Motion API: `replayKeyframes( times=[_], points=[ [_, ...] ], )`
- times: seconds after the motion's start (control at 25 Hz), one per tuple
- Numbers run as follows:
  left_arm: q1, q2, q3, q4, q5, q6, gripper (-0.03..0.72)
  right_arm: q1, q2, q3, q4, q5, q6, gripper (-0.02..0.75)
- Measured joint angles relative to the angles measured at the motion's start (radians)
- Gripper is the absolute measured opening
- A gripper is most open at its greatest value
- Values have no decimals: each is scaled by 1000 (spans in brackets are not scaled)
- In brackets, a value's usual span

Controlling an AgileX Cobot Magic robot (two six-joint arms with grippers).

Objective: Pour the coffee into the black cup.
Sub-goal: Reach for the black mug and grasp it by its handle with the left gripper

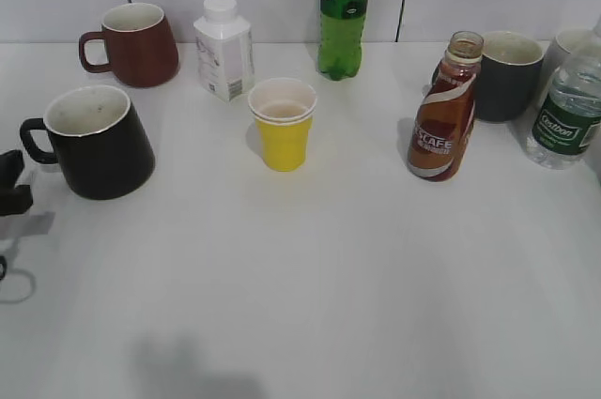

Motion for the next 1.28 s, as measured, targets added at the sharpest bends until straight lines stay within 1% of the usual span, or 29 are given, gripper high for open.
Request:
replayKeyframes(
  times=[0.12, 0.28, 0.6, 0.96, 1.28],
  points=[
    [0, 20, 0, 48, -51, -5, 379, 0, 0, 0, 0, 0, 1, 588],
    [0, 22, -3, 66, -85, -5, 379, 0, 0, 0, 0, 0, 1, 588],
    [0, 30, -61, 80, -46, -5, 379, 0, 0, 0, 0, 0, 1, 588],
    [0, 102, -94, 128, -43, -8, 379, 0, 0, 0, 0, 0, 1, 588],
    [7, 121, -110, 141, -45, -8, 379, 0, 0, 0, 0, 0, 2, 588]
  ],
)
